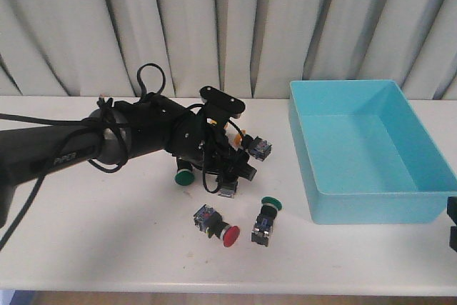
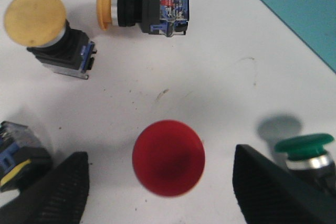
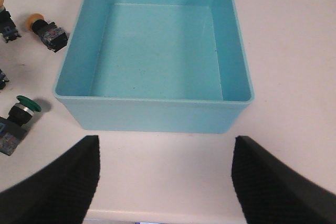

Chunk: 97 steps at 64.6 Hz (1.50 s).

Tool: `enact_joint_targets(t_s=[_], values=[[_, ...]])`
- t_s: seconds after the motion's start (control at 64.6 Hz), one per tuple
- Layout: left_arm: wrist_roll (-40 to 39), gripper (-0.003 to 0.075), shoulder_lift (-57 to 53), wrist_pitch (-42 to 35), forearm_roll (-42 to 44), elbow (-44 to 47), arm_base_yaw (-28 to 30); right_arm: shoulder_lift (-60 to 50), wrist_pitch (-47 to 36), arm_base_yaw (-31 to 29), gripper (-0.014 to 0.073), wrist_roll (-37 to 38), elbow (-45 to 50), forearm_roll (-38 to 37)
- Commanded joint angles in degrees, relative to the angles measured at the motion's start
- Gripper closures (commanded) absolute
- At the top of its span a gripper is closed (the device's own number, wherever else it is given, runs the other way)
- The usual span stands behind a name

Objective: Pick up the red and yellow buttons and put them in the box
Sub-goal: 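Move the left gripper over the red-capped button and grasp it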

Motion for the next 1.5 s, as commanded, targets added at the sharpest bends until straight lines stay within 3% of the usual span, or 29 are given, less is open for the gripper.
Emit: enact_joint_targets(t_s=[0.0,0.434,0.558,0.573,0.945,1.27,1.487], values=[[-0.9,0.0161,-1.0,-2.1,-0.5,-3.2,-0.4,0.4,-3.9,-0.3,0.0088,-0.6,-1.7,-0.4],[-2.7,0.0187,3.7,-5.5,-0.4,-4.3,-0.7,0.4,-3.9,-0.3,0.0088,-0.6,-1.7,-0.4],[-3.8,0.0254,4.0,-6.8,-0.4,-4.3,-0.7,0.4,-3.9,-0.3,0.0088,-0.6,-1.7,-0.4],[-3.8,0.0345,4.0,-7.5,-0.4,-4.3,-0.7,0.4,-3.9,-0.3,0.0088,-0.6,-1.7,-0.4],[-3.8,0.0506,3.8,-6.6,-0.4,-4.3,-0.7,0.4,-3.9,-0.3,0.0088,-0.3,-1.7,-0.4],[-3.0,0.0521,-3.2,-1.5,0.1,-4.3,-0.7,0.4,-3.9,-0.3,0.0088,-0.2,-1.7,-0.3],[4.3,0.0521,-11.1,5.2,0.2,-4.3,-0.7,0.4,-4.6,-0.3,0.0088,-0.2,-1.7,-0.2]])
